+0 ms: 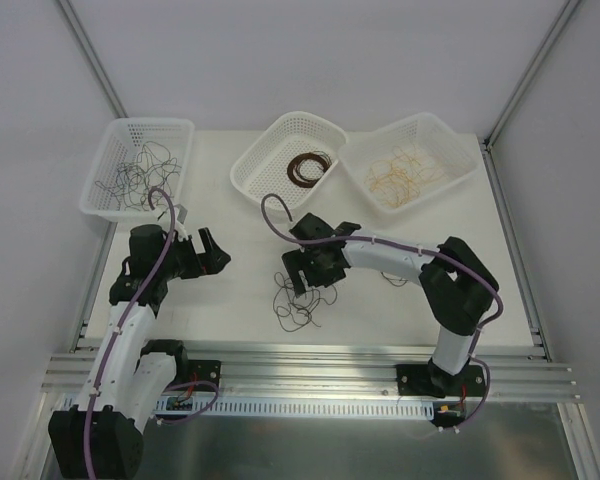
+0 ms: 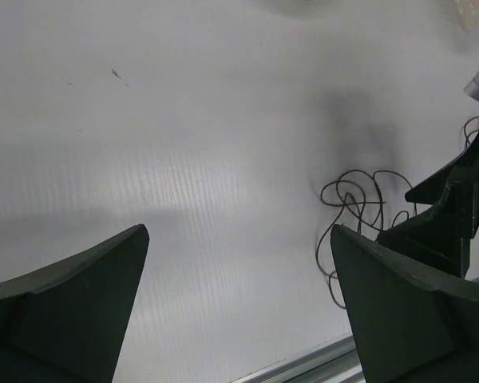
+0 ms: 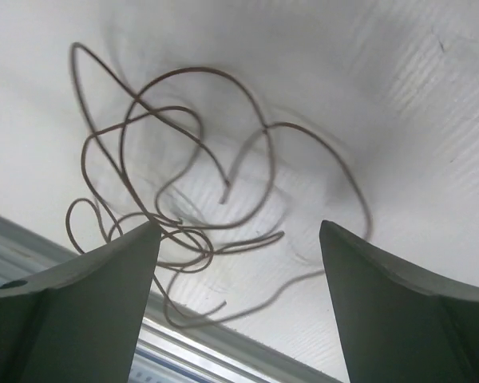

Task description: Untangle the cables

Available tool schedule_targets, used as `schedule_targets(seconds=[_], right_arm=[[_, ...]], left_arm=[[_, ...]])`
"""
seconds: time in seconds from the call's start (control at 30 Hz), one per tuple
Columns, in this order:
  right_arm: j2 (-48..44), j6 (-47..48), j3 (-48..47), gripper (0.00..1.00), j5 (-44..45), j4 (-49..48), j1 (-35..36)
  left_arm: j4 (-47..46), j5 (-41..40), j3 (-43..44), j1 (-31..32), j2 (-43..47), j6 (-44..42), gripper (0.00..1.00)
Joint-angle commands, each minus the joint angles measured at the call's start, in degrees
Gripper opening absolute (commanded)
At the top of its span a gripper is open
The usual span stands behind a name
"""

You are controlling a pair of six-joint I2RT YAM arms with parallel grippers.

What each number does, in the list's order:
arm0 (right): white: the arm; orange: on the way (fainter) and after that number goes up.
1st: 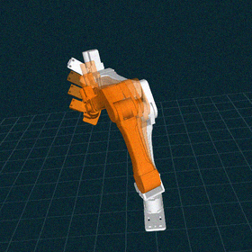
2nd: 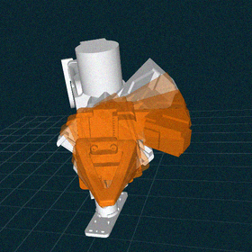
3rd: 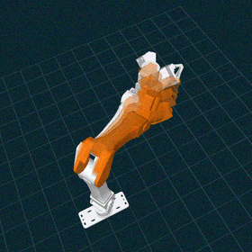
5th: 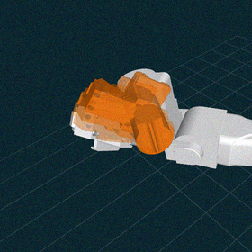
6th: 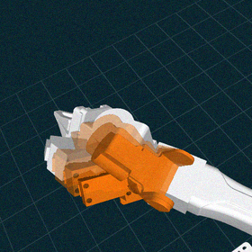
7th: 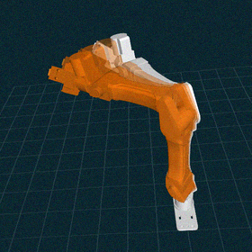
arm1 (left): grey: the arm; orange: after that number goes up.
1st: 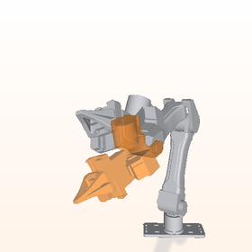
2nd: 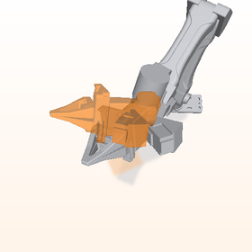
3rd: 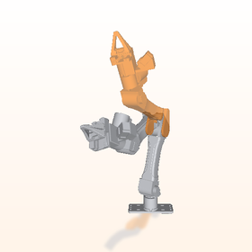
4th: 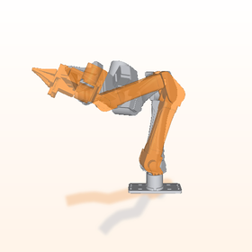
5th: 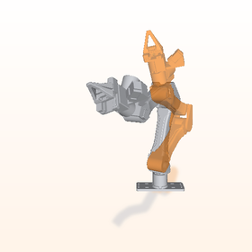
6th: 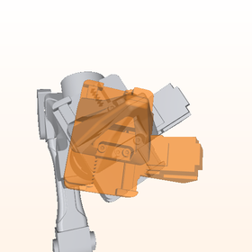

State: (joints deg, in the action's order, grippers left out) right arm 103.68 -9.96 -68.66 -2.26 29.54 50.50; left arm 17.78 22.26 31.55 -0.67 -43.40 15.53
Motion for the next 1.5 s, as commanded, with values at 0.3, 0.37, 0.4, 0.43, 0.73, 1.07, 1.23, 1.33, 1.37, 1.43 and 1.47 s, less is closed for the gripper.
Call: schedule_targets(seconds=[0.3, 0.37, 0.4, 0.43, 0.73, 1.07, 1.23, 1.33, 1.37, 1.43, 1.47], right_arm=[[-13.4, 3.1, 0.5, 0.82, 8.5, 8.6, -14.1], [-15.2, 4.9, 3.6, 0.77, 9.4, 7.8, -17.4], [-15.4, 5.8, 5.2, 0.75, 9.7, 7.3, -18.3], [-15.4, 6.4, 5.8, 0.72, 9.8, 7.3, -19.2], [-13.1, 8.6, 12.7, 0.53, 5.8, 0.9, -23.9], [-10.3, 7.9, 16.1, 0.51, 6.5, -3.1, -25.5], [-10.3, 8.1, 16.5, 0.43, 5.6, -3.0, -25.5], [-11.3, 7.8, 16.2, 0.27, 4.8, -1.9, -25.4], [-11.8, 7.9, 15.8, 0.22, 4.5, -1.7, -25.4], [-14.0, 7.9, 14.9, 0.08, 4.5, -0.4, -25.5], [-14.8, 8.0, 13.2, 0.05, 4.8, 0.3, -25.4]], left_arm=[[-2.0, 0.3, 0.3, 0.5, -1.3, -1.8, 0.99], [-2.1, 0.3, 0.3, 0.5, -1.3, -1.8, 0.99], [-2.0, 0.3, 0.4, 0.5, -1.2, -1.8, 0.99], [-2.0, 0.3, 0.4, 0.5, -1.4, -1.8, 0.99], [-2.1, 0.3, 0.4, 0.5, -2.0, -2.1, 0.99], [-2.1, 0.6, 0.4, 0.5, -2.1, -2.0, 0.99], [-2.2, 0.8, 0.5, 0.5, -2.4, -2.0, 0.99], [-2.1, 0.8, 0.5, 0.5, -2.6, -2.1, 0.99], [-2.1, 0.7, 0.5, 0.5, -2.6, -2.1, 0.99], [-2.2, 0.8, 0.6, 0.5, -2.7, -2.1, 0.99], [-2.1, 0.9, 0.6, 0.5, -2.7, -2.1, 0.99]])
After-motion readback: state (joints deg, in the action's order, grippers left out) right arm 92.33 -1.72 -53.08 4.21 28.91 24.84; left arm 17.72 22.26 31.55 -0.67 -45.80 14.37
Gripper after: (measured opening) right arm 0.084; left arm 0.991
